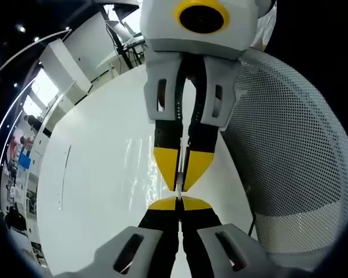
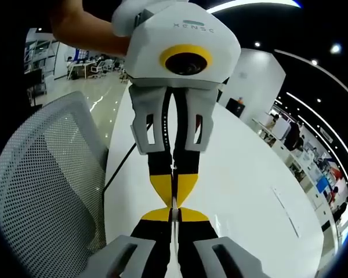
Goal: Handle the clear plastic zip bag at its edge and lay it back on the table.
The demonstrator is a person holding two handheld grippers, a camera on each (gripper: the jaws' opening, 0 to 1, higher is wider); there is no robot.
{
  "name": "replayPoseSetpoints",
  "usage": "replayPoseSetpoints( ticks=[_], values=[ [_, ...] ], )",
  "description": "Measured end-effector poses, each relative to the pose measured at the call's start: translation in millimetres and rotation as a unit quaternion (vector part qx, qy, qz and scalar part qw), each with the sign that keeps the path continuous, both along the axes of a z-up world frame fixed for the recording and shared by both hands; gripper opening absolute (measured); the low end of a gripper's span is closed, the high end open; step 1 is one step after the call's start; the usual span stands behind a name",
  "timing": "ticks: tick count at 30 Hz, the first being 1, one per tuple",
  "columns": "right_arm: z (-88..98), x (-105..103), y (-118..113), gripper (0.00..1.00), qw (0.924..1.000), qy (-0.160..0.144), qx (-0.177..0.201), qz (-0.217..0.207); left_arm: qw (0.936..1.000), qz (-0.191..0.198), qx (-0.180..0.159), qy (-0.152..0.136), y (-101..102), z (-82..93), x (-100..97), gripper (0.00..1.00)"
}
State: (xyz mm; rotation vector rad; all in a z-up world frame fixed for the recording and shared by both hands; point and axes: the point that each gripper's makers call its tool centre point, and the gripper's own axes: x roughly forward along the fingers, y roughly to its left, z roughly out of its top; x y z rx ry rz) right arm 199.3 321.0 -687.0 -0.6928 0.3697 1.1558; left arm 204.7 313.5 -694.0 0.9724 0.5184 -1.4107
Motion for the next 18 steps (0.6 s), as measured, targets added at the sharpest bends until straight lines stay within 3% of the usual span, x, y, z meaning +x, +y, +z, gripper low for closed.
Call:
replayPoseSetpoints(
  ticks=[18],
  values=[
    [-0.7, 0.8, -1.4, 0.0, 1.0, 0.005, 0.002, -0.002, 1.0, 0.003, 0.004, 0.002, 3.3, 0.1, -0.3, 0.0]
  ],
)
